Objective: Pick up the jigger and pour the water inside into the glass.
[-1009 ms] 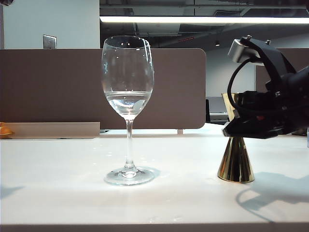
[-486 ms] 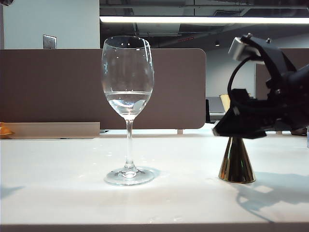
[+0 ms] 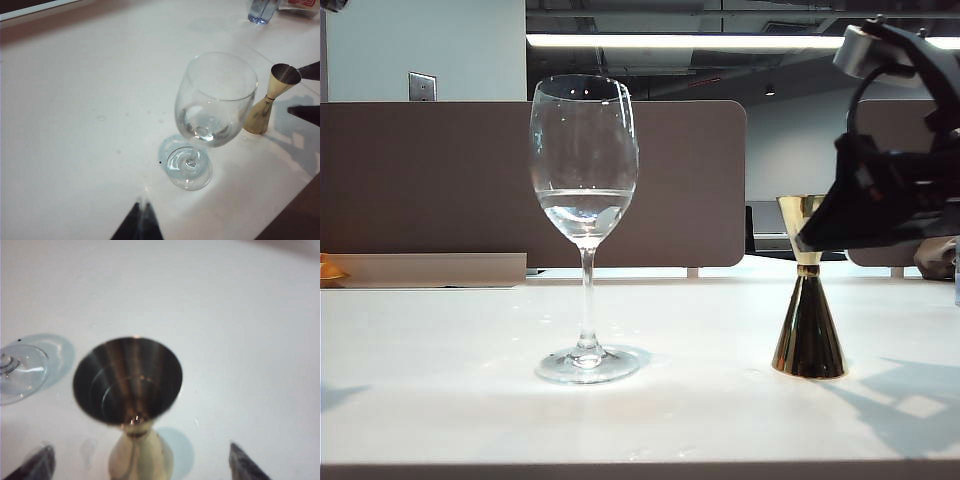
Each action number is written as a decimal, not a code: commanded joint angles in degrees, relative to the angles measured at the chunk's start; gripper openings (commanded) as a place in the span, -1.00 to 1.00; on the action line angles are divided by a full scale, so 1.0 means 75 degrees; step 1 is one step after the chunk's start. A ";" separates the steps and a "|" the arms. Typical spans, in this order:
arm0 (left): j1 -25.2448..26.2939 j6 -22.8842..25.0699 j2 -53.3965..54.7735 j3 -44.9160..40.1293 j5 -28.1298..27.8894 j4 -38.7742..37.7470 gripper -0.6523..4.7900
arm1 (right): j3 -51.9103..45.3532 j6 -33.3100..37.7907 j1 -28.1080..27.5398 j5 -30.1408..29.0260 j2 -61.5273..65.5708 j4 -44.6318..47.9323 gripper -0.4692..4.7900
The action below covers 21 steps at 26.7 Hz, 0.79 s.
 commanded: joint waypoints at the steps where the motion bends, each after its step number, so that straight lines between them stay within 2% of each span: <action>1: -0.0006 0.0020 0.0000 0.0026 0.0003 0.0044 -0.78 | 0.0017 0.0169 0.0000 0.0009 -0.0699 -0.0950 0.88; 11: -0.0006 0.0020 0.0000 0.0026 0.0006 0.0044 -0.78 | 0.0017 0.0201 0.0000 0.0350 -0.2302 -0.2189 0.86; 21: -0.0006 0.0020 0.0000 0.0026 0.0003 0.0044 -0.78 | 0.0020 0.0402 0.0015 0.0326 -0.3459 -0.2422 0.85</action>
